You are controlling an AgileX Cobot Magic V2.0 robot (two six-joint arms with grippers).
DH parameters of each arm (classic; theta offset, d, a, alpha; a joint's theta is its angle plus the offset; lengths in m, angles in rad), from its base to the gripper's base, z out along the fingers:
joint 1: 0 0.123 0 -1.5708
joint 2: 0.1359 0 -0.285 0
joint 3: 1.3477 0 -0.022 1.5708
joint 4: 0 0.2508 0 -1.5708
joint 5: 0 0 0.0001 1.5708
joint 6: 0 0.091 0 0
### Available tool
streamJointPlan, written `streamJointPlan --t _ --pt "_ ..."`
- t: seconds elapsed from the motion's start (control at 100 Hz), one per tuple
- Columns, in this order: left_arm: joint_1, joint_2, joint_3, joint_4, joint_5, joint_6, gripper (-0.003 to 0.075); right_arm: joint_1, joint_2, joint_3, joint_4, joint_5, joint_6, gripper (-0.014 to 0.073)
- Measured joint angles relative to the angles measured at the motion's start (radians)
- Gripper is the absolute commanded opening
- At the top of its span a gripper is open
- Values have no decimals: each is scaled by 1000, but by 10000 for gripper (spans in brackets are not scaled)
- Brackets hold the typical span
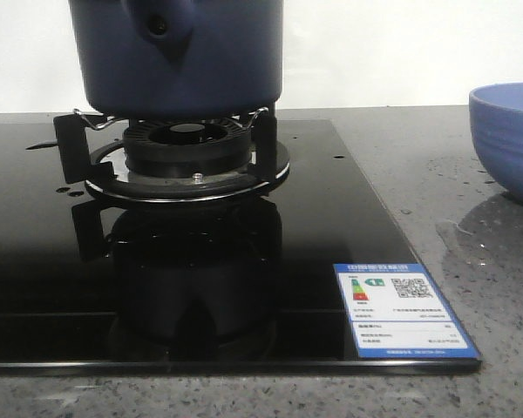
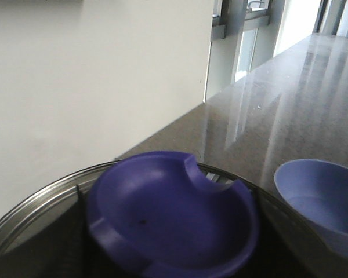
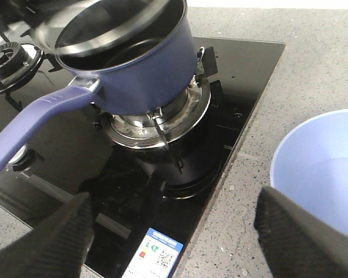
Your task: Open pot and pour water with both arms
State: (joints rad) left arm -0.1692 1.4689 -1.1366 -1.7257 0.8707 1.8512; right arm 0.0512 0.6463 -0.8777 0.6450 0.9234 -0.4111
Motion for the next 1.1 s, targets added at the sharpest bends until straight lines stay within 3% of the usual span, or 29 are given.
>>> streamJointPlan --t 0.34,0.65,0.8,0.98,1.1 --pt "158 -314 115 -3 -60 -122 285 0 0 0 0 -17 0 524" --pt "174 -600 360 15 -204 -159 285 0 70 -2 -11 -116 75 524" --pt "172 -657 391 15 -231 -170 284 -31 159 -70 -206 -100 217 524" --pt "131 -662 391 15 -253 -173 283 -118 263 -197 -500 53 442 524" --pt "113 -662 391 15 -256 -174 283 -139 310 -218 -574 89 497 524"
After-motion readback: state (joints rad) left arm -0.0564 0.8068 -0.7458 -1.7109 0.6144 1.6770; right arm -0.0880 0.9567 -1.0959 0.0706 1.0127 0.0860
